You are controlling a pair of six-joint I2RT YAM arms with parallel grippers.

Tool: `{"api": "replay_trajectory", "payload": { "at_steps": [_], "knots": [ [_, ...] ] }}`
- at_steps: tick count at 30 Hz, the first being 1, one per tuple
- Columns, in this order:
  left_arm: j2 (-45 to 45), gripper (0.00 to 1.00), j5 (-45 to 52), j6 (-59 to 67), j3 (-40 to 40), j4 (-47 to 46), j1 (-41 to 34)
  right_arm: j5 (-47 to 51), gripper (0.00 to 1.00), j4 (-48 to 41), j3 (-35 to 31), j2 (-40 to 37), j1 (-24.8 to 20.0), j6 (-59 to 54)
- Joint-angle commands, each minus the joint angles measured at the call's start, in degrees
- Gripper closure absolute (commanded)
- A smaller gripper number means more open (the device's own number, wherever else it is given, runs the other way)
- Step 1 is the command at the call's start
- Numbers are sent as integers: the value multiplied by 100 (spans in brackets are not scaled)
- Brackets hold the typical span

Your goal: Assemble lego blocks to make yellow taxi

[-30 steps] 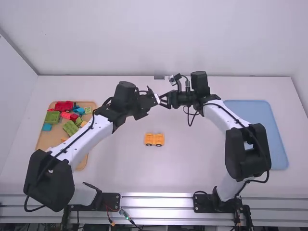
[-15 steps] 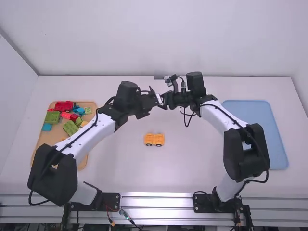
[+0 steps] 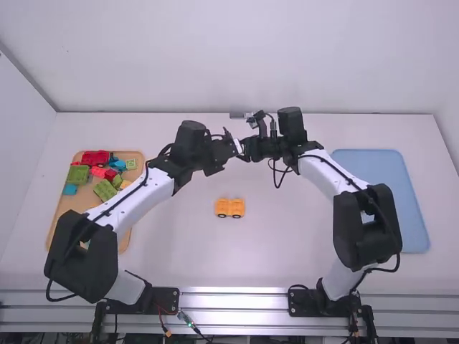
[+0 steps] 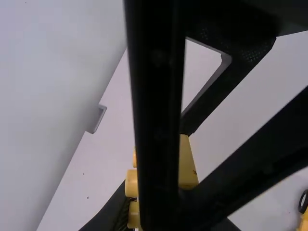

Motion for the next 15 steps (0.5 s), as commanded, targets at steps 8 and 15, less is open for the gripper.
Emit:
{"api": "replay_trajectory", "payload": {
  "at_steps": [8, 15],
  "knots": [
    [31, 89, 81, -20, 33, 55, -118, -7, 69, -7, 170, 42, 37, 13],
    [31, 73, 81, -20, 33, 61, -111, -7, 73, -4, 170, 42, 33, 13]
  ]
}}
